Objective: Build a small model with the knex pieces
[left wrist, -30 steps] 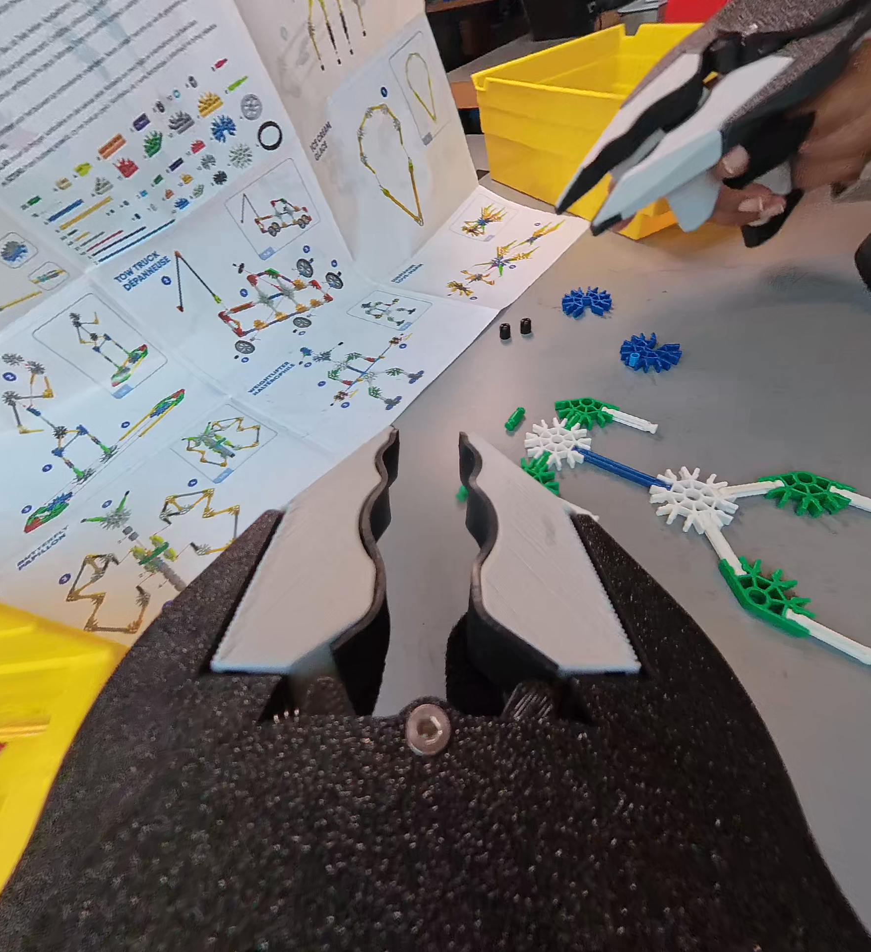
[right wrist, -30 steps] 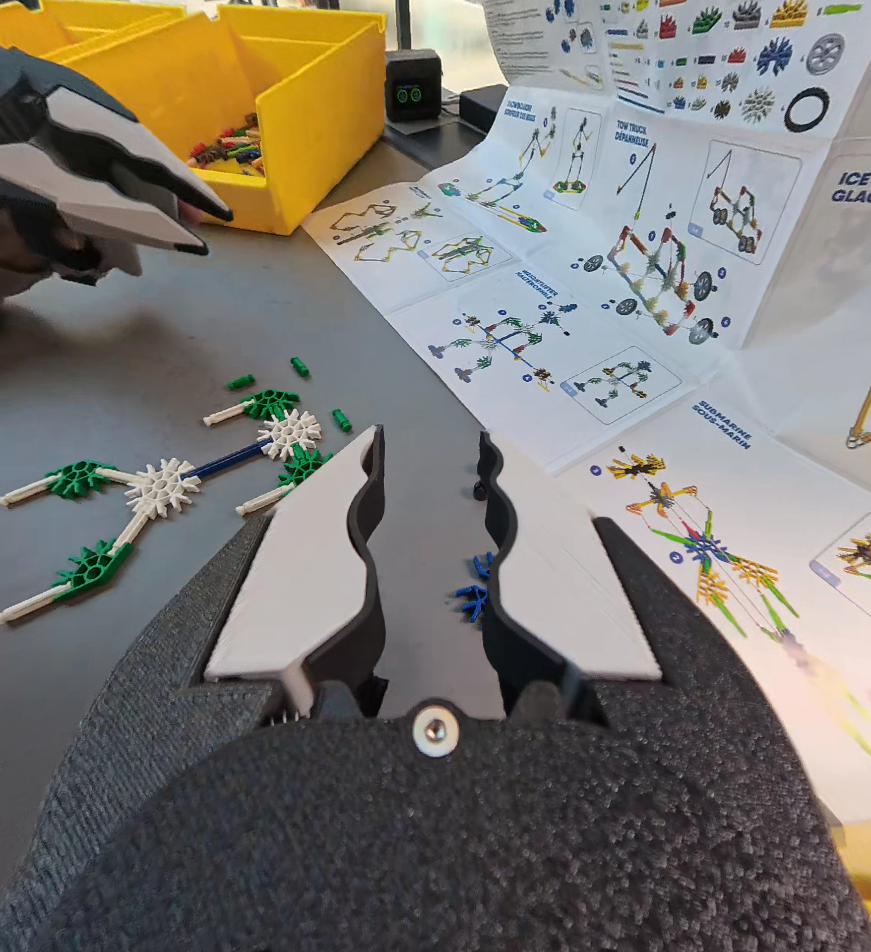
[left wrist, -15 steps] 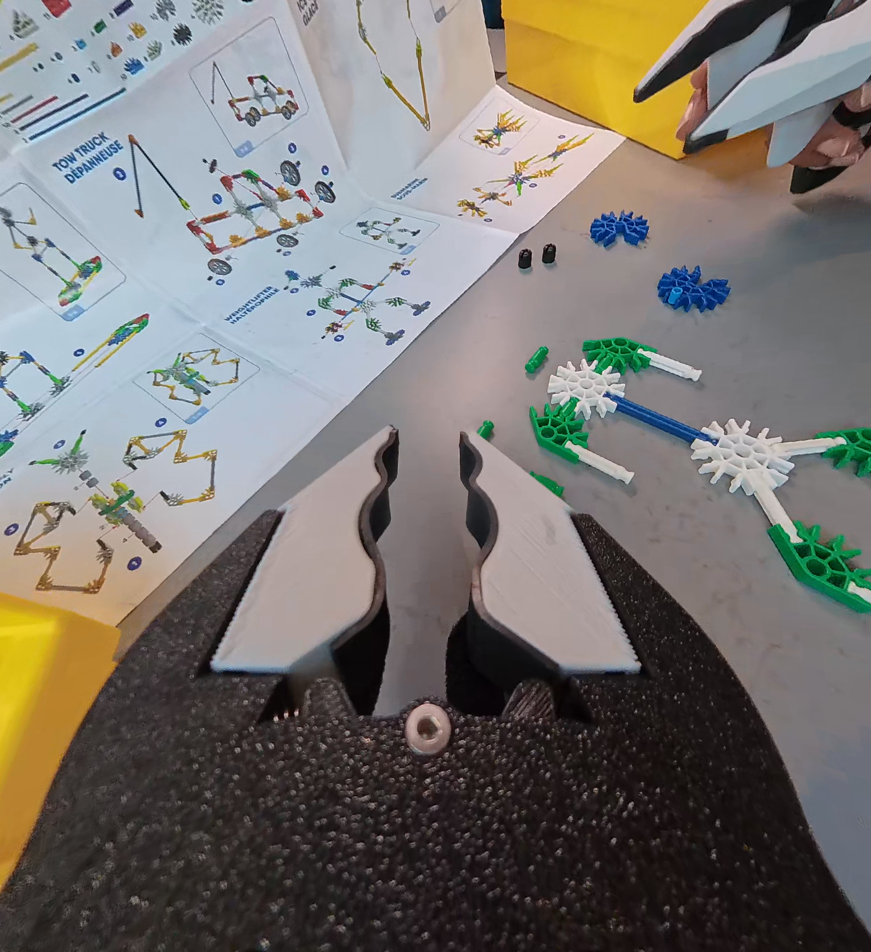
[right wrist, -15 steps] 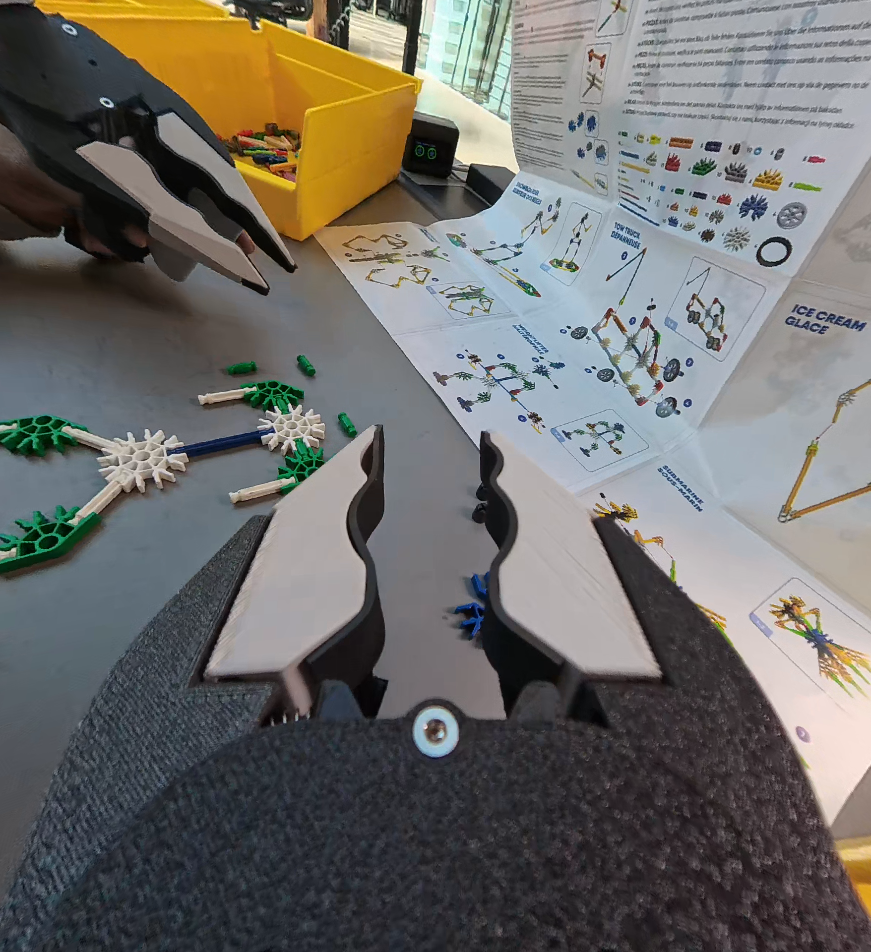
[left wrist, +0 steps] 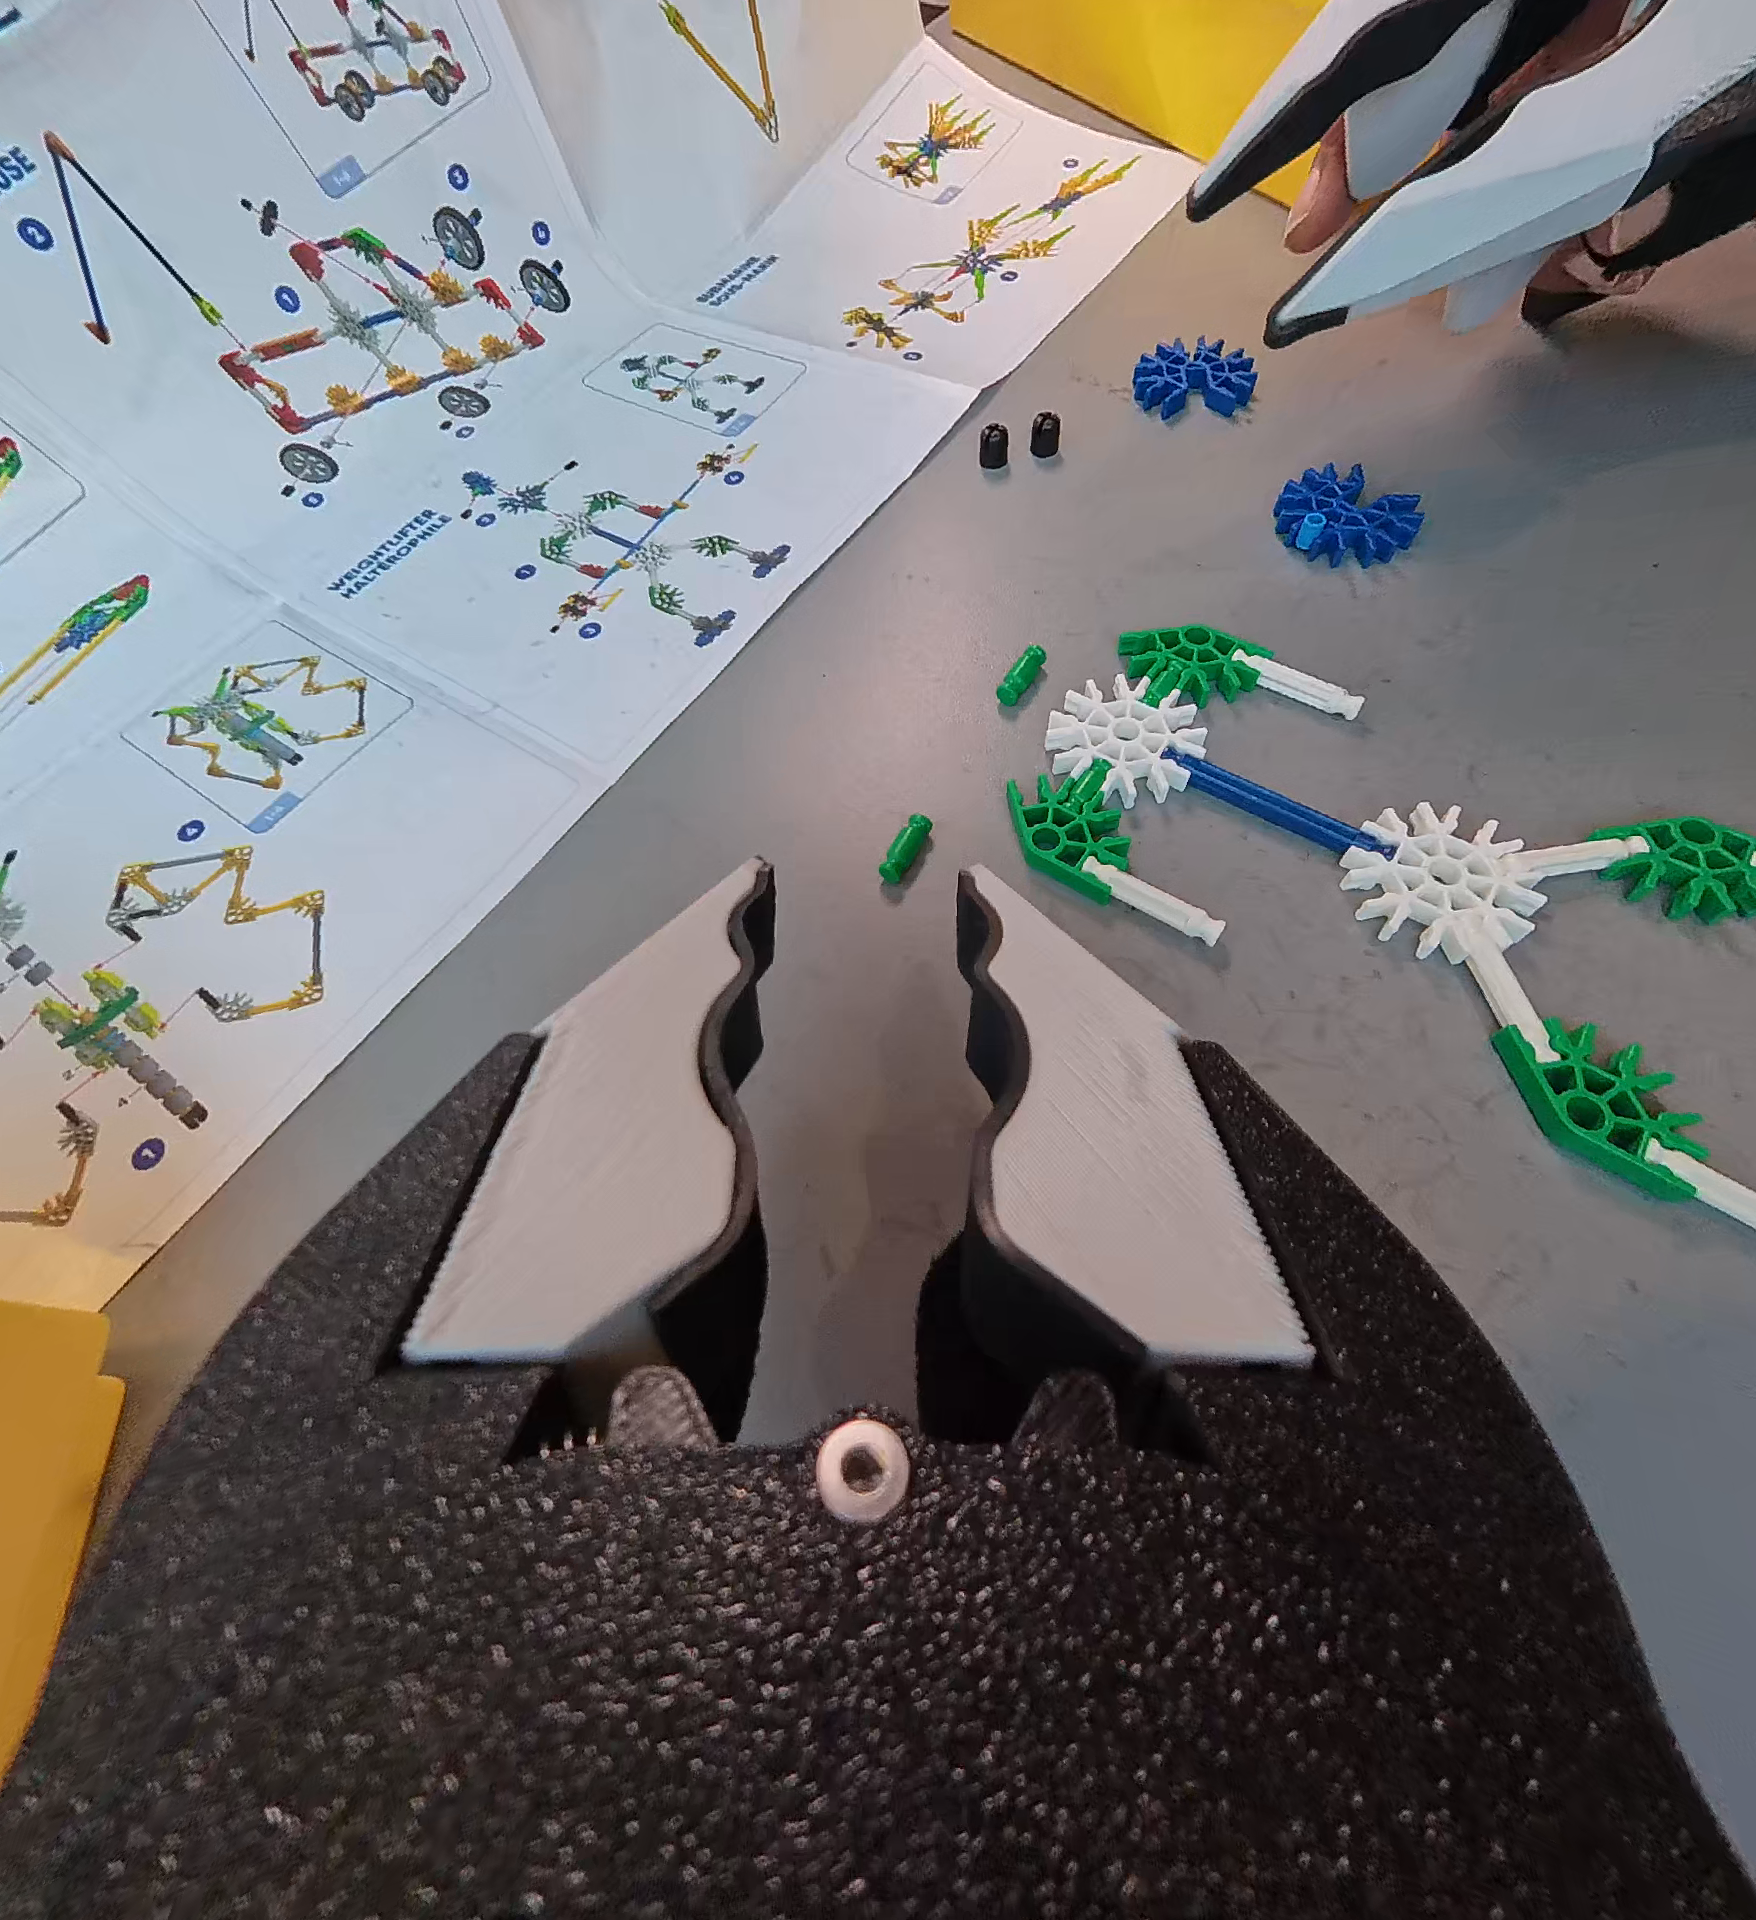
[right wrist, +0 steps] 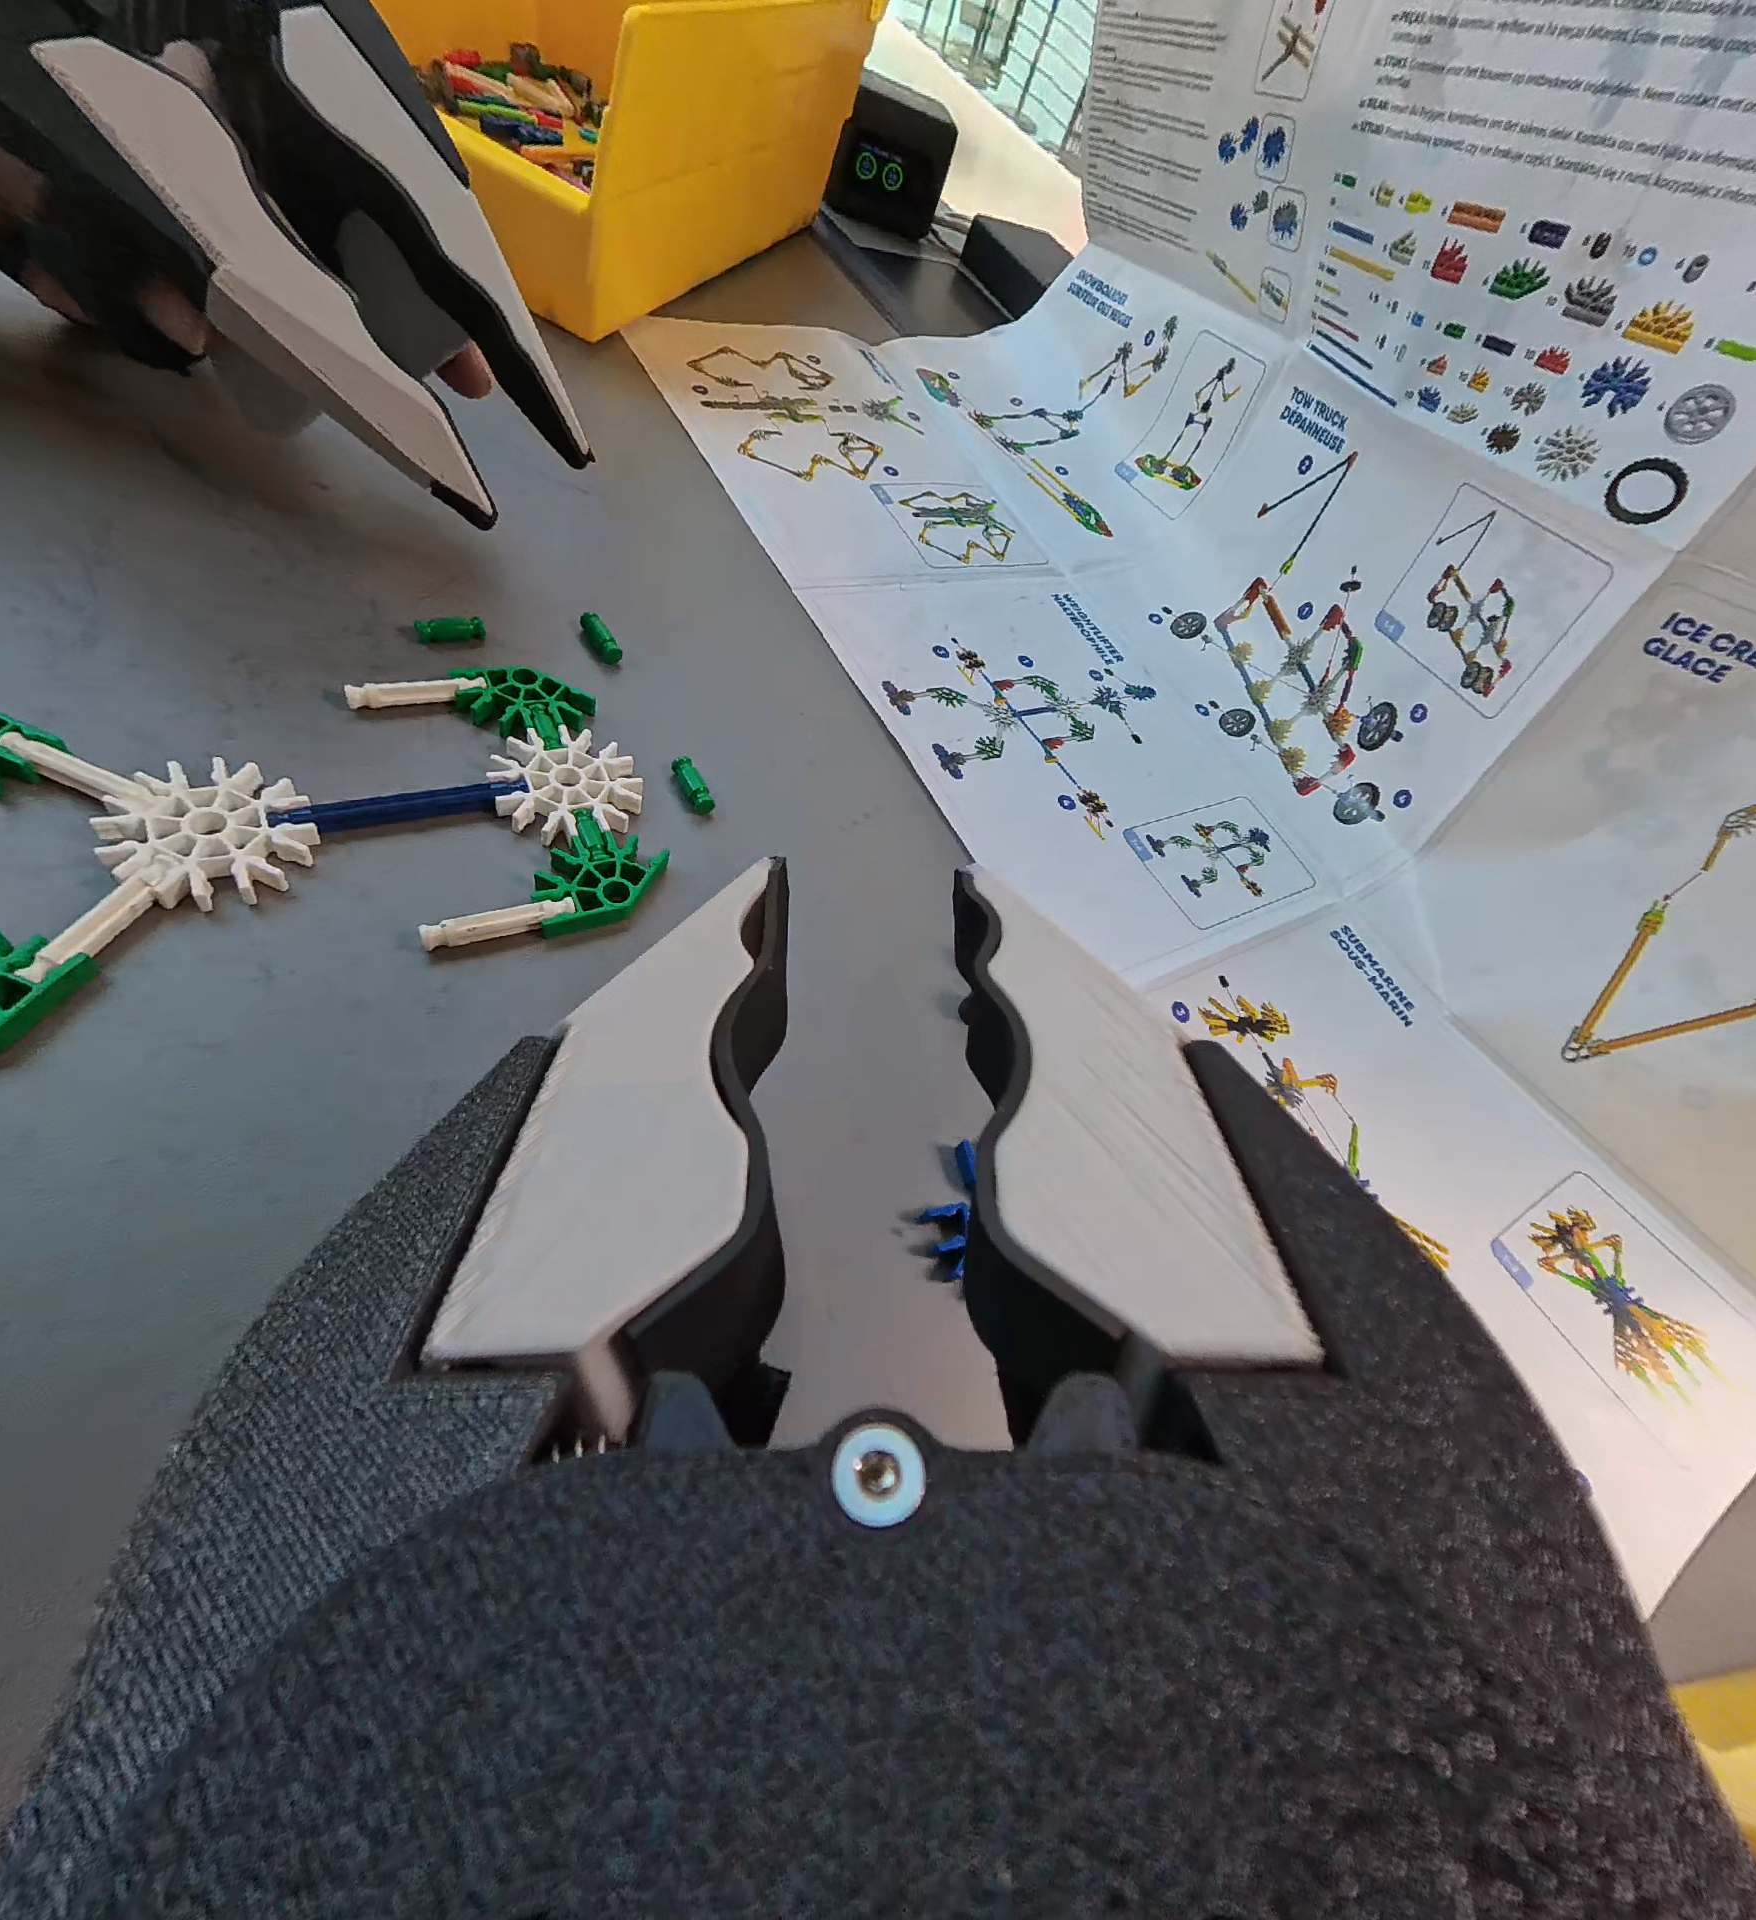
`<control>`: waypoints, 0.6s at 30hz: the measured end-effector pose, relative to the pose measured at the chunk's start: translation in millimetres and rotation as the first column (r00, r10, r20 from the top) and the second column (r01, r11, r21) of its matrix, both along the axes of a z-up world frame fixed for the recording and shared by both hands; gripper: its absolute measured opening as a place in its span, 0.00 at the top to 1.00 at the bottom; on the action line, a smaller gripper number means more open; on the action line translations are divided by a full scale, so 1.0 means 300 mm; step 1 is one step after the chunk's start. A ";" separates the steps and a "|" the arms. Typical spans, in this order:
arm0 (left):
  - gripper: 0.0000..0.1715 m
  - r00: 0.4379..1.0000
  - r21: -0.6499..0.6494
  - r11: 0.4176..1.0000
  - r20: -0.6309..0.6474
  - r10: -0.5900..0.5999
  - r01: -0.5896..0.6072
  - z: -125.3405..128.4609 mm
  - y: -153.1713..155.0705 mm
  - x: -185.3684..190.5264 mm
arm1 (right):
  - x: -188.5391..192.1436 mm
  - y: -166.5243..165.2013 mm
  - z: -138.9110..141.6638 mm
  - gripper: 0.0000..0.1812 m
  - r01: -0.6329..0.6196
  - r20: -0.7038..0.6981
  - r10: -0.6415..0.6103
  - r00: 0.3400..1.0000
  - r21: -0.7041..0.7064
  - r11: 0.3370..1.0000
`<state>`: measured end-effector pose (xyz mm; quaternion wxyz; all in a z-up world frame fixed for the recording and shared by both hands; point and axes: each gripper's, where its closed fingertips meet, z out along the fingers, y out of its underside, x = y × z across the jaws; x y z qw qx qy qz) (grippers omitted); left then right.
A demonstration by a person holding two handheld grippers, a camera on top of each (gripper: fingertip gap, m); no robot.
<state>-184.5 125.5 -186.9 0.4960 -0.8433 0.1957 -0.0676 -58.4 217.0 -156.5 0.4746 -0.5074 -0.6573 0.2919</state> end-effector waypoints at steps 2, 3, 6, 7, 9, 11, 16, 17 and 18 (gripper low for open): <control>0.82 1.000 -0.024 1.000 -0.004 0.003 -0.004 -0.013 -0.001 -0.002 | -0.001 -0.003 -0.003 0.84 -0.002 0.003 0.002 1.000 0.011 1.000; 0.82 1.000 -0.032 0.999 -0.011 0.002 -0.002 -0.019 -0.002 -0.001 | -0.001 -0.006 -0.004 0.85 -0.005 0.005 0.005 1.000 0.015 1.000; 0.83 0.999 -0.049 0.999 -0.043 -0.009 0.007 -0.035 -0.003 0.007 | -0.004 -0.034 -0.016 0.85 -0.045 0.027 0.044 0.999 0.014 0.999; 0.83 0.999 -0.055 0.998 -0.053 -0.012 0.009 -0.041 -0.004 0.009 | -0.009 -0.057 -0.018 0.85 -0.069 0.037 0.069 0.997 -0.008 0.998; 0.83 0.998 -0.068 0.998 -0.066 -0.018 0.014 -0.051 -0.003 0.012 | -0.035 -0.124 -0.002 0.84 -0.125 0.032 0.128 0.991 -0.088 0.988; 0.83 0.997 -0.080 0.997 -0.069 -0.022 0.017 -0.058 -0.001 0.014 | -0.069 -0.196 -0.021 0.78 -0.169 0.116 0.188 0.975 -0.156 0.973; 0.83 0.997 -0.084 0.996 -0.068 -0.023 0.018 -0.061 0.002 0.015 | -0.134 -0.197 -0.164 0.76 -0.132 0.421 0.146 0.895 -0.061 0.989; 0.83 0.997 -0.079 0.997 -0.068 -0.026 0.021 -0.058 0.000 0.017 | -0.133 -0.193 -0.185 0.77 -0.131 0.461 0.149 0.875 -0.071 0.989; 0.83 0.997 -0.075 0.997 -0.067 -0.028 0.023 -0.056 -0.003 0.018 | -0.133 -0.196 -0.194 0.80 -0.139 0.481 0.164 0.861 -0.087 0.986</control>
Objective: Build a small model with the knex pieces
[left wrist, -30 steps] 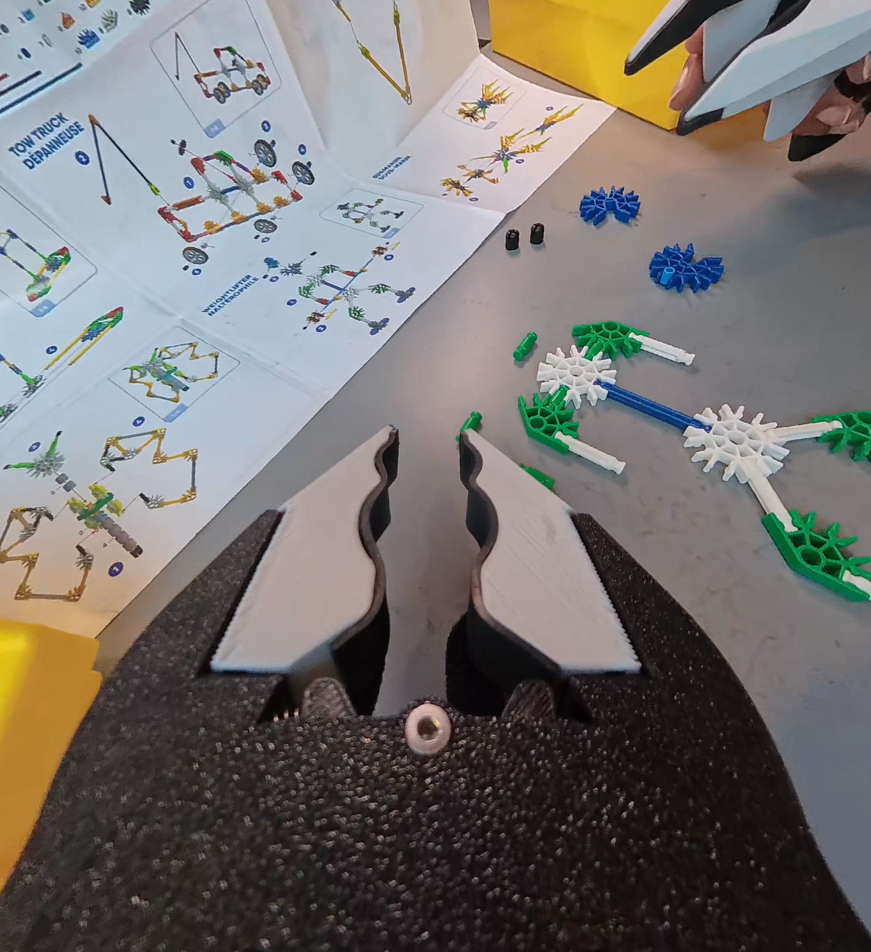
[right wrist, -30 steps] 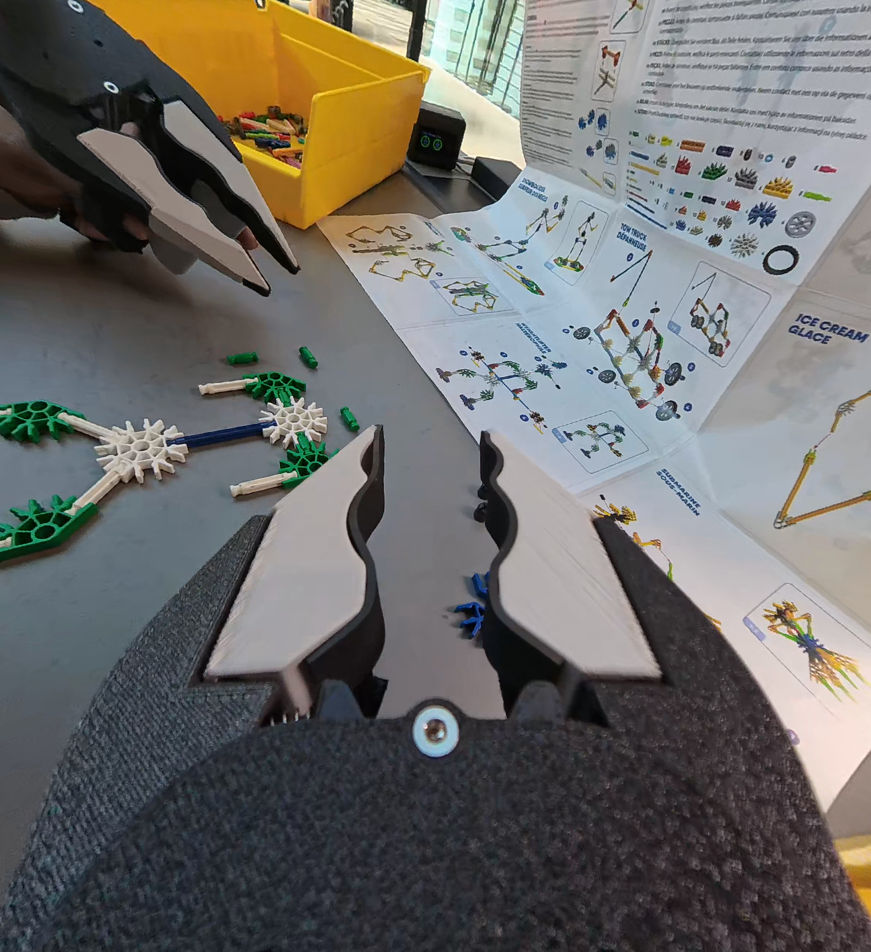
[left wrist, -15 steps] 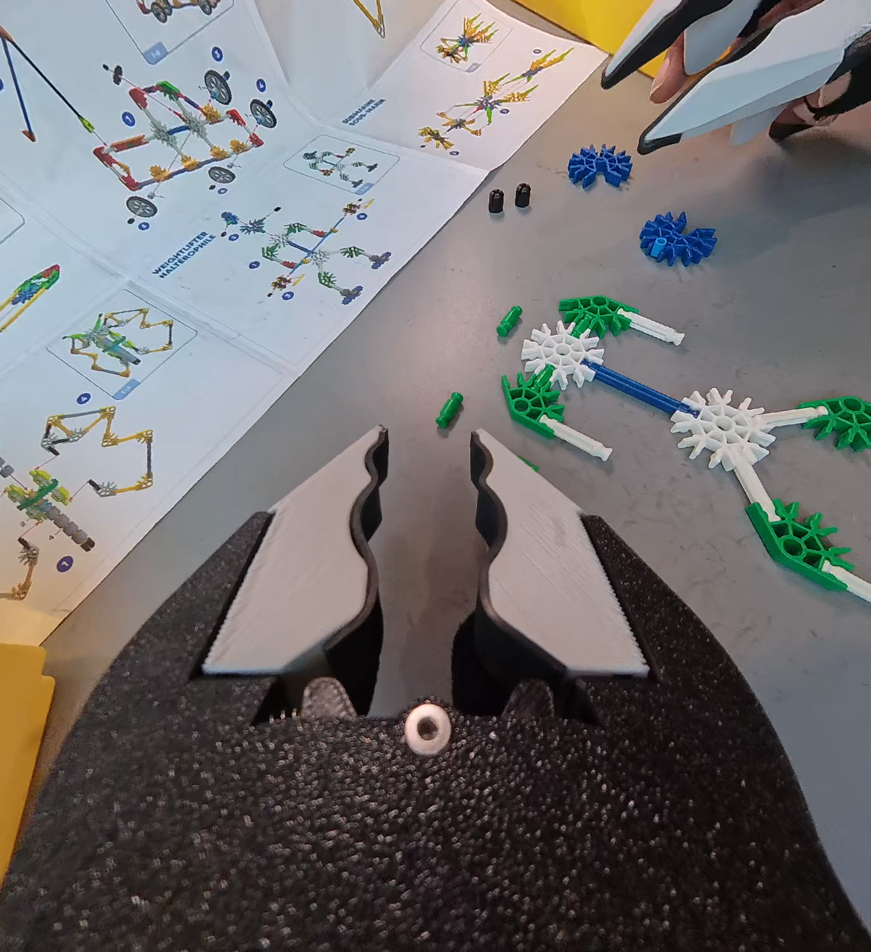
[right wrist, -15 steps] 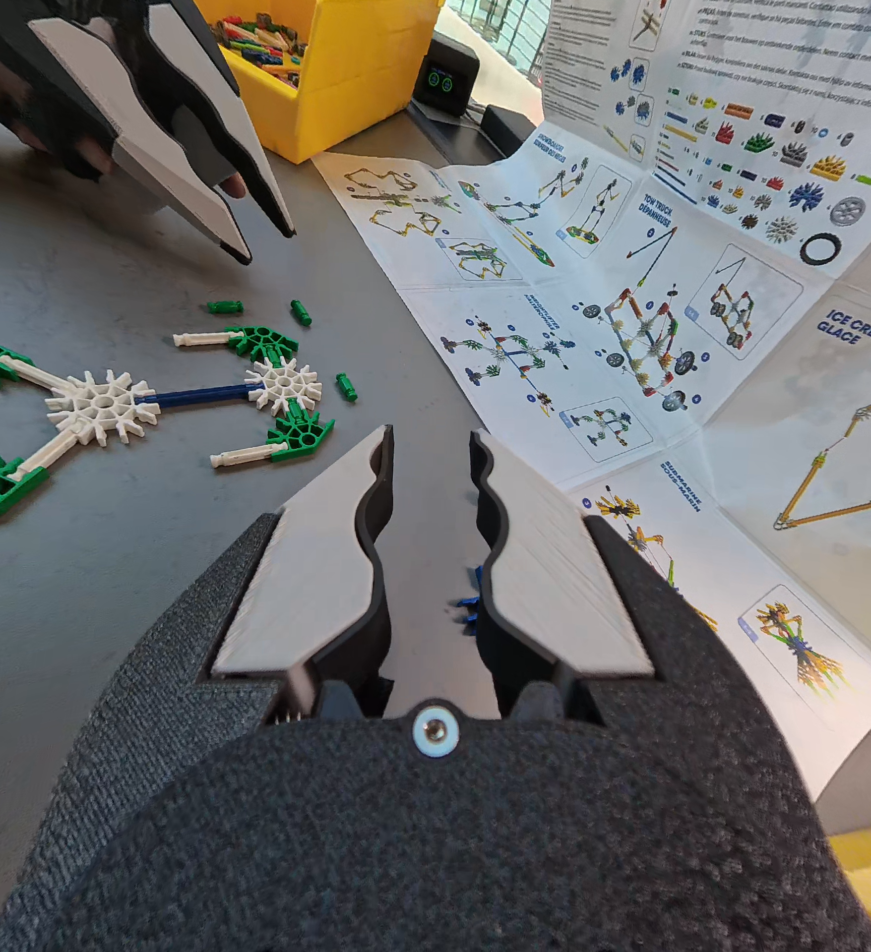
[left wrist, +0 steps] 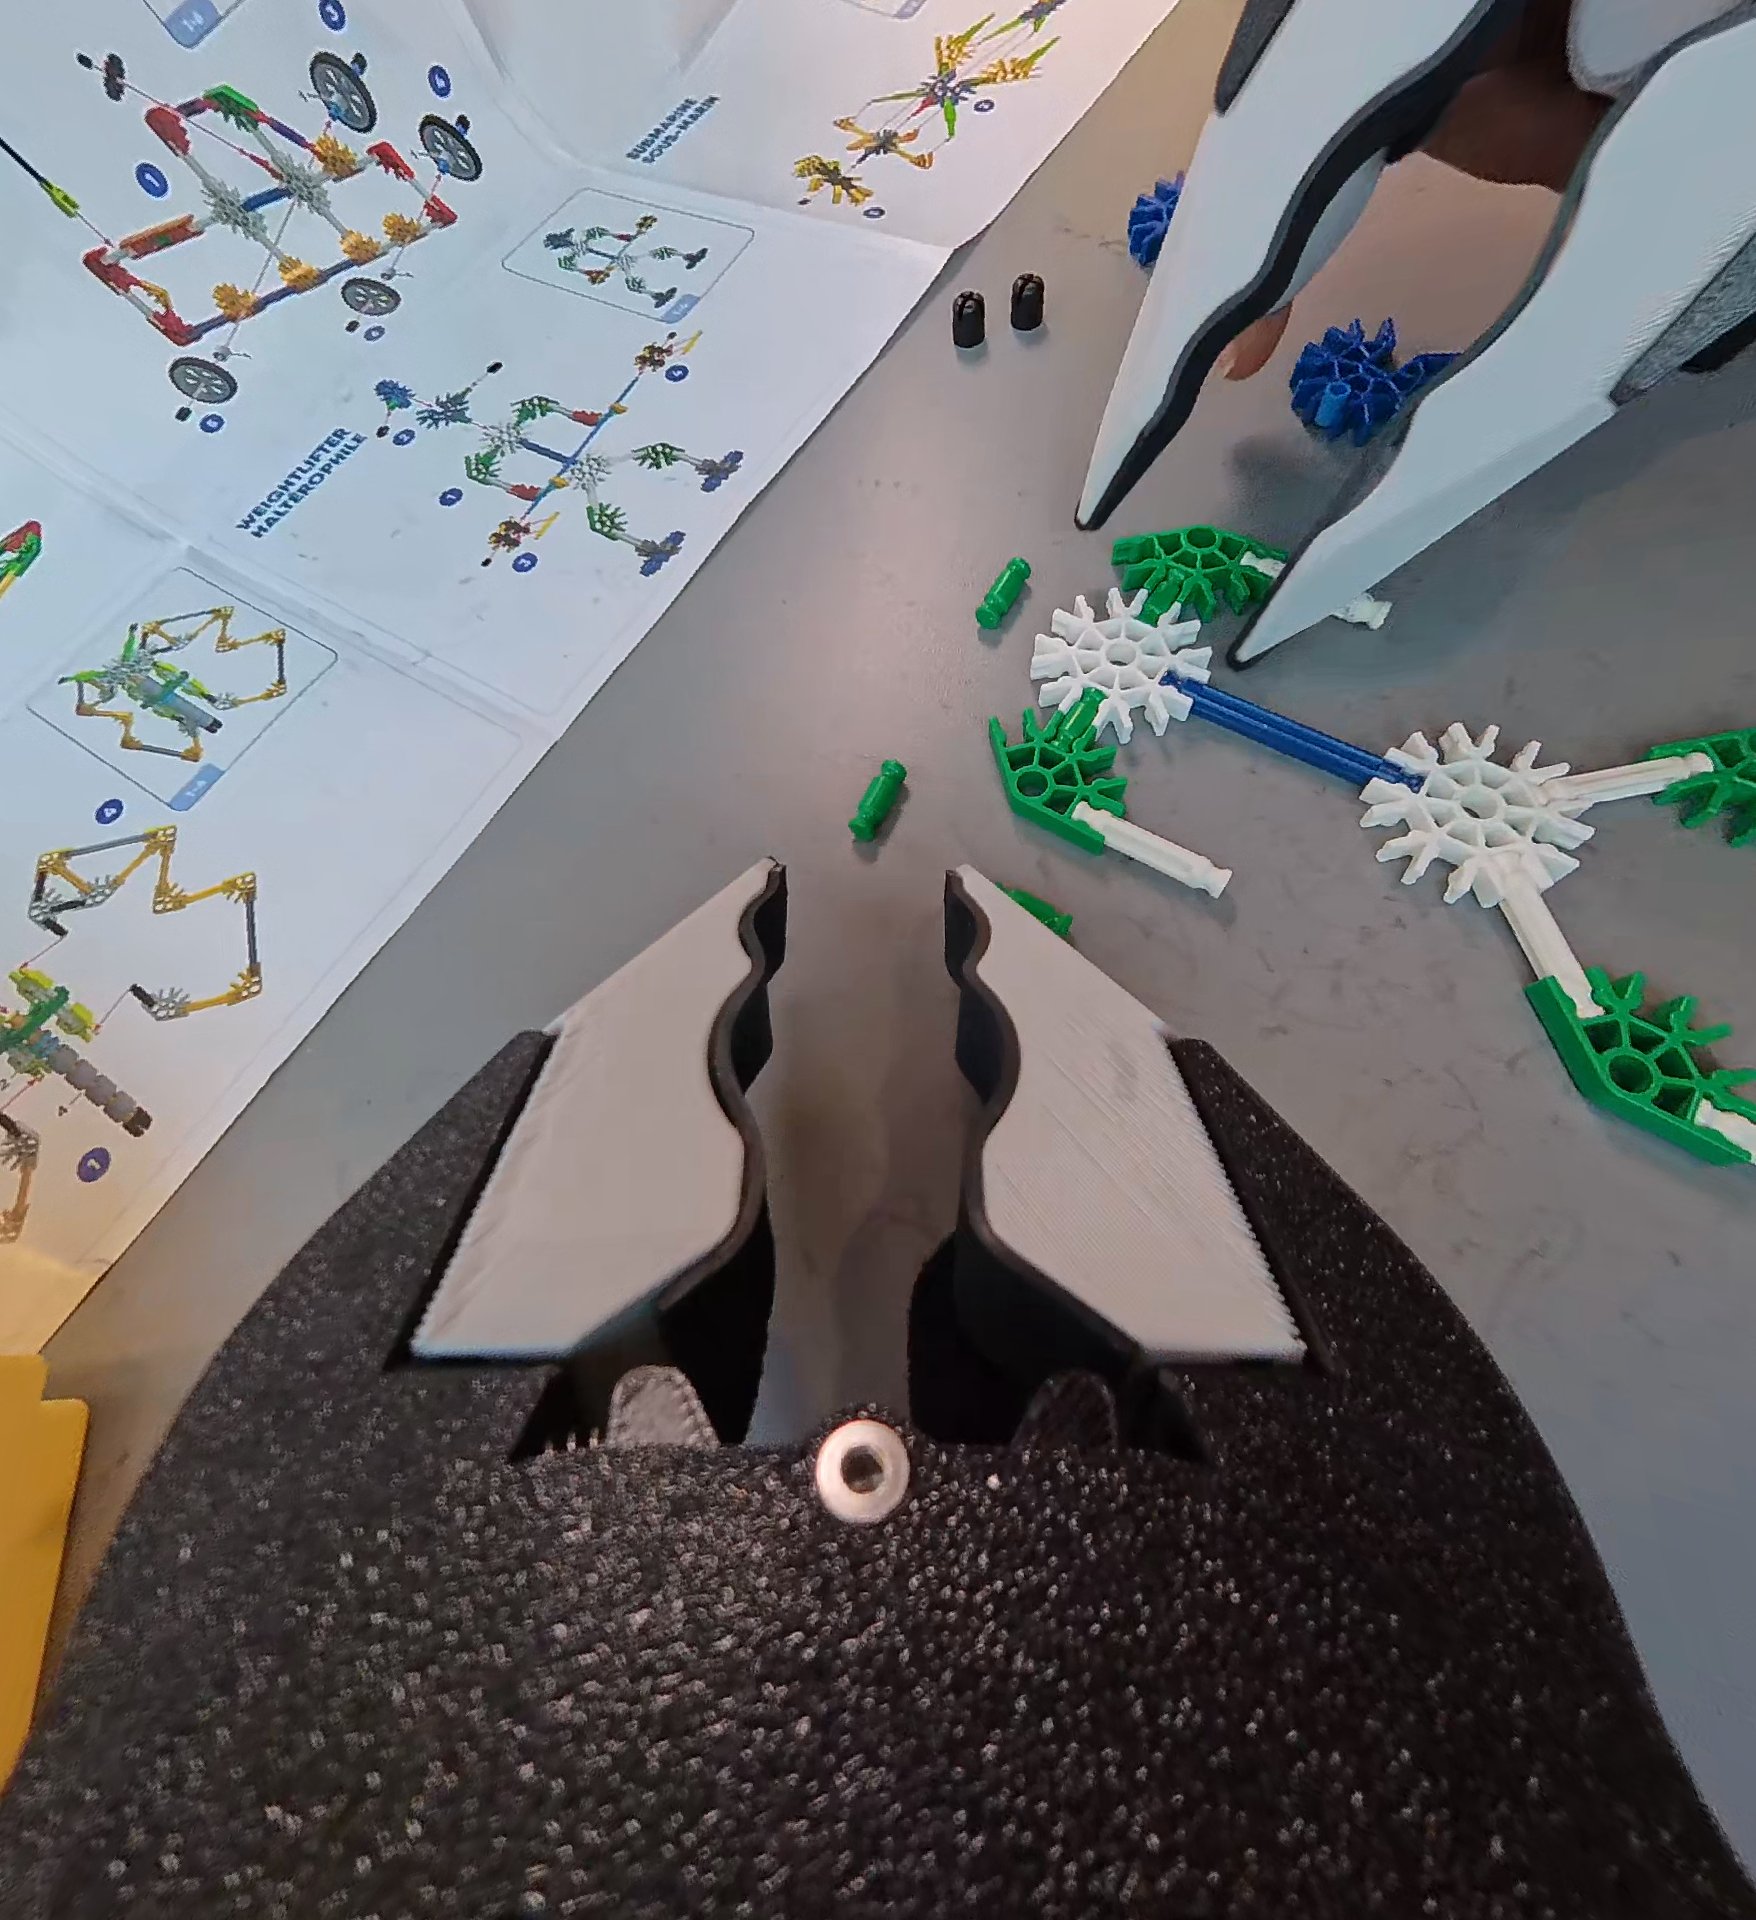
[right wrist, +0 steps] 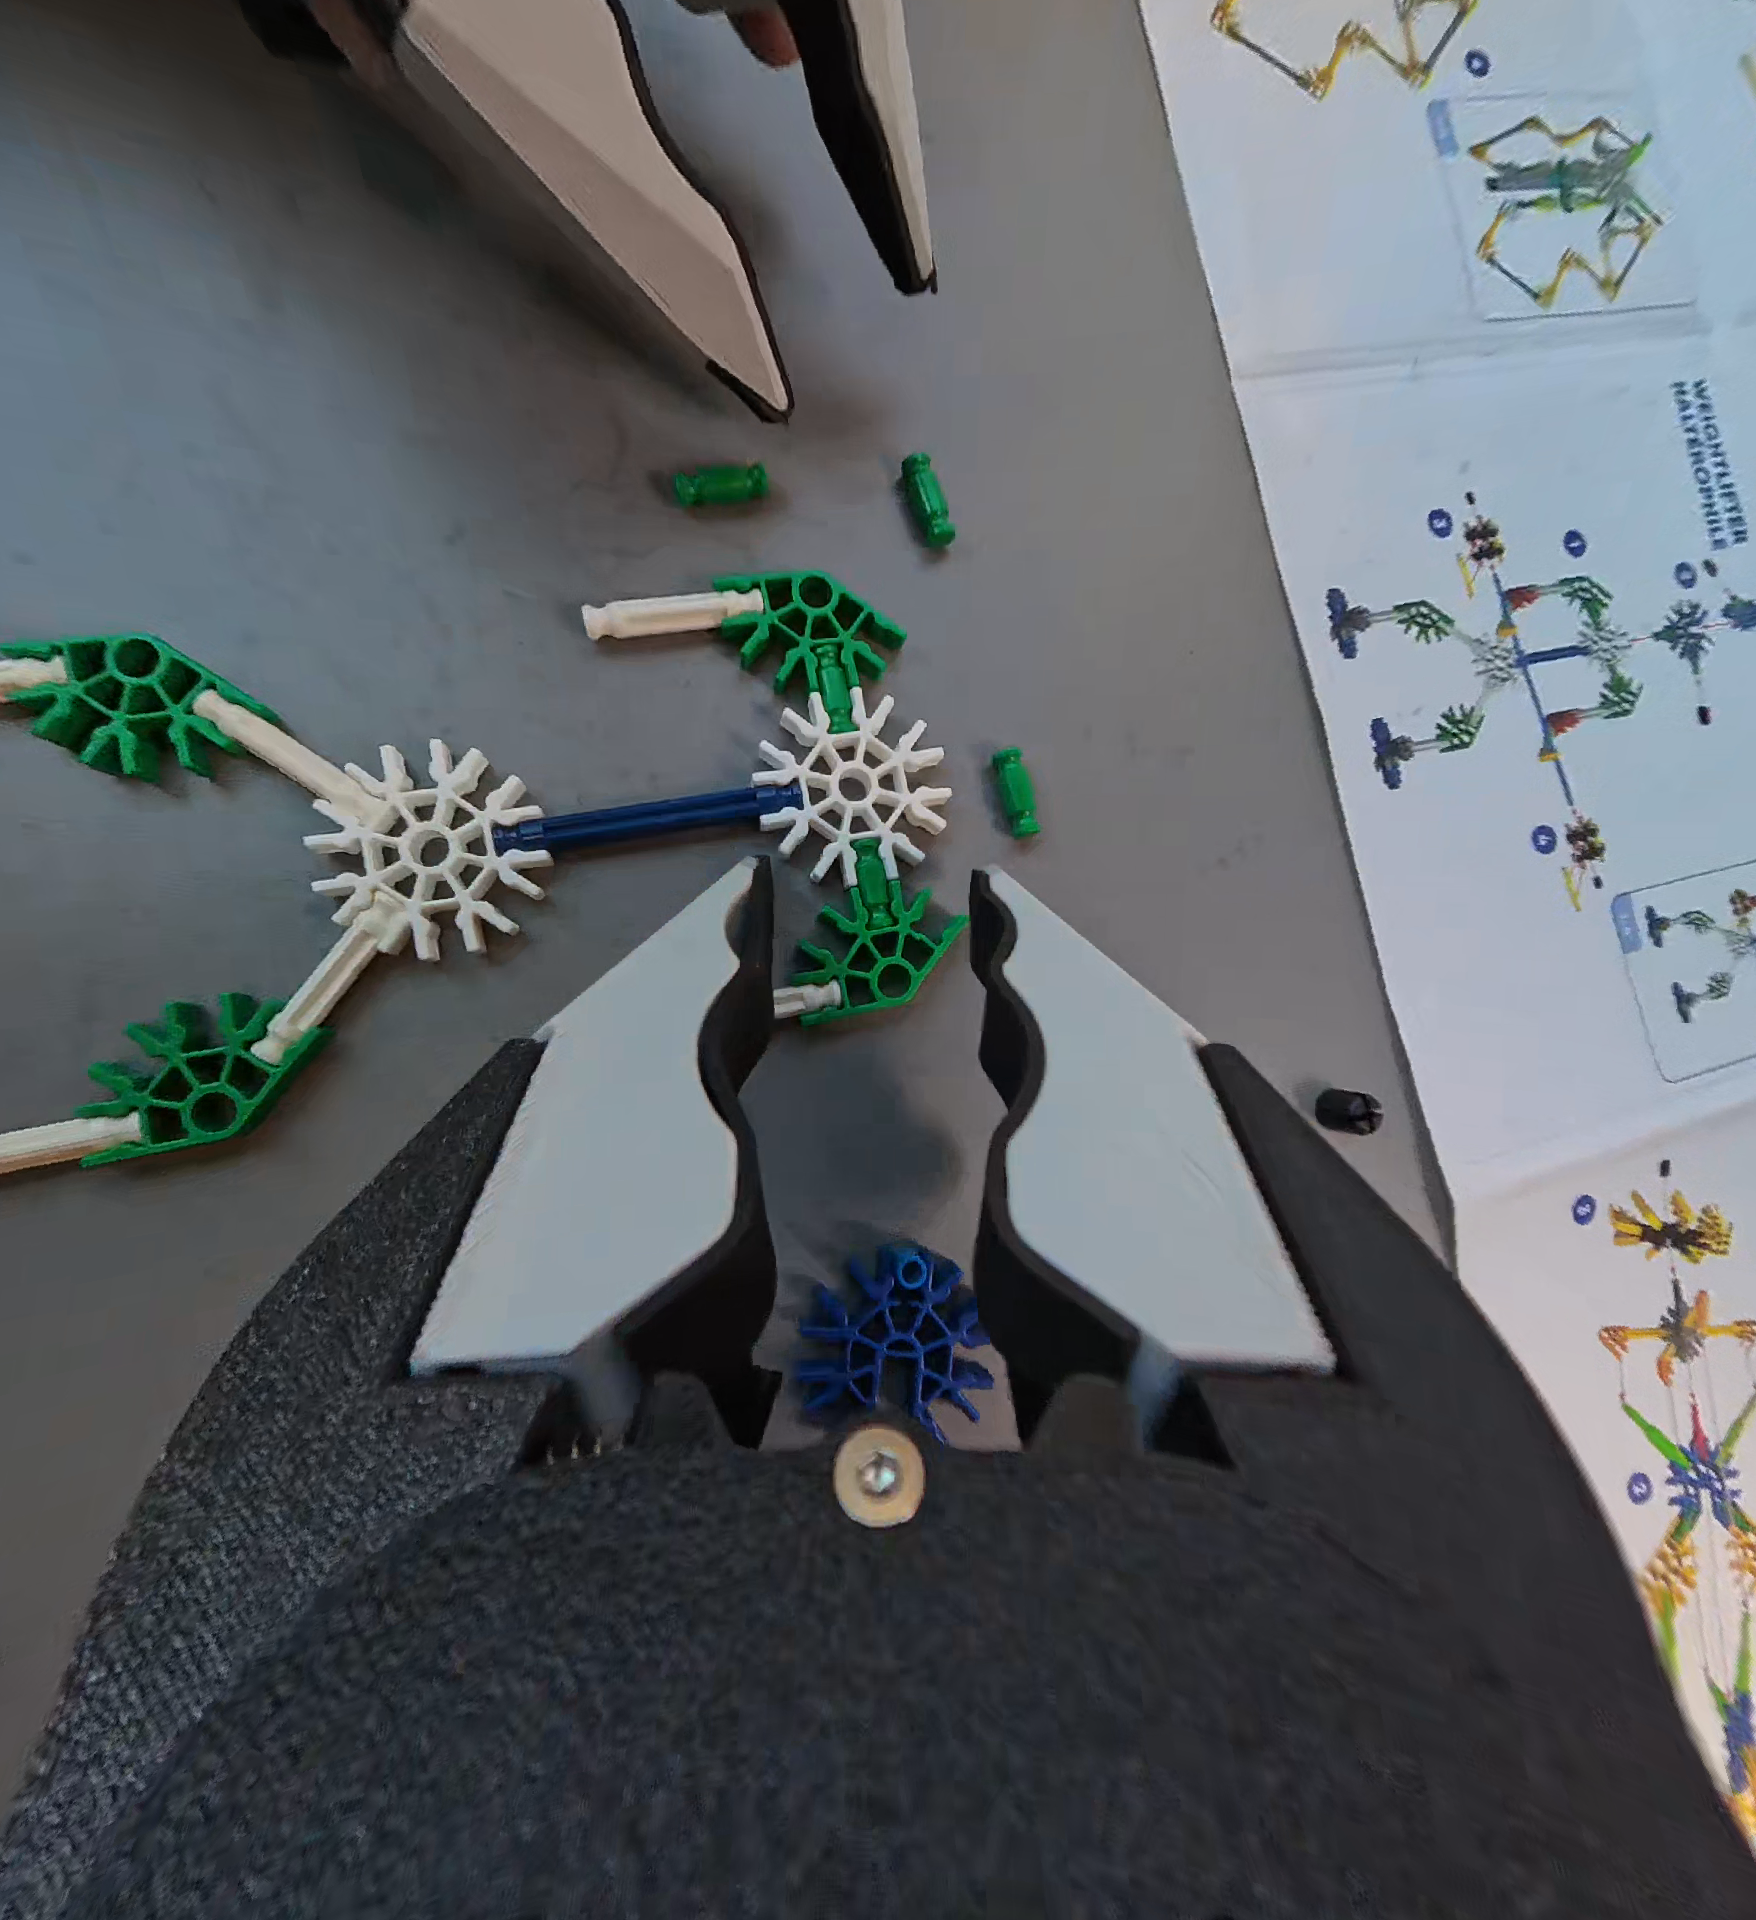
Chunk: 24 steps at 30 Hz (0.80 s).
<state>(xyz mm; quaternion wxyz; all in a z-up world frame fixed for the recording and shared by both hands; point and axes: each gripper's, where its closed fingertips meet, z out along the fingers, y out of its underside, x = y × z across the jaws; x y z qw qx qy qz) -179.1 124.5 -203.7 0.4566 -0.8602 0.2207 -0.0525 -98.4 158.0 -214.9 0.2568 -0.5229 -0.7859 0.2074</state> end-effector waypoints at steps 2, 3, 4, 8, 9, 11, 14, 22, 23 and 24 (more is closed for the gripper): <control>0.83 1.000 0.000 1.000 0.002 -0.001 0.001 0.000 -0.005 0.000 | 0.001 -0.023 -0.005 0.89 -0.049 0.019 0.050 0.999 -0.020 0.999; 0.83 1.000 -0.001 1.000 0.004 -0.002 0.002 0.001 -0.007 0.000 | 0.001 -0.028 -0.005 0.90 -0.067 0.018 0.067 0.998 -0.008 0.998; 0.83 1.000 -0.002 1.000 0.007 -0.002 0.002 0.001 -0.008 0.000 | 0.007 -0.040 -0.006 0.92 -0.093 0.021 0.093 0.995 -0.005 0.996; 0.83 1.000 -0.013 1.000 0.014 -0.009 0.010 -0.003 -0.010 0.004 | 0.041 -0.130 -0.005 0.92 -0.203 0.007 0.204 0.979 -0.052 0.978; 0.83 1.000 -0.014 1.000 0.015 -0.015 0.015 -0.003 -0.011 0.006 | 0.049 -0.151 -0.005 0.92 -0.229 -0.002 0.229 0.973 -0.052 0.972; 0.83 0.999 -0.017 0.999 0.024 -0.030 0.031 -0.002 -0.018 0.014 | 0.063 -0.185 -0.005 0.92 -0.261 -0.012 0.261 0.965 -0.069 0.963; 0.83 0.997 -0.014 0.998 0.046 -0.063 0.064 0.005 -0.027 0.030 | 0.074 -0.207 -0.005 0.92 -0.282 -0.024 0.281 0.959 -0.068 0.957; 0.82 0.990 -0.046 0.989 0.035 -0.137 0.139 -0.014 -0.051 0.067 | 0.074 -0.212 -0.002 0.86 -0.272 -0.048 0.269 0.962 -0.081 0.959; 0.82 0.990 -0.060 0.988 0.026 -0.141 0.143 -0.023 -0.054 0.070 | 0.073 -0.211 0.005 0.85 -0.269 -0.060 0.264 0.963 -0.088 0.959; 0.82 0.989 -0.072 0.987 0.017 -0.145 0.146 -0.032 -0.056 0.072 | 0.074 -0.212 0.017 0.85 -0.266 -0.079 0.259 0.963 -0.103 0.958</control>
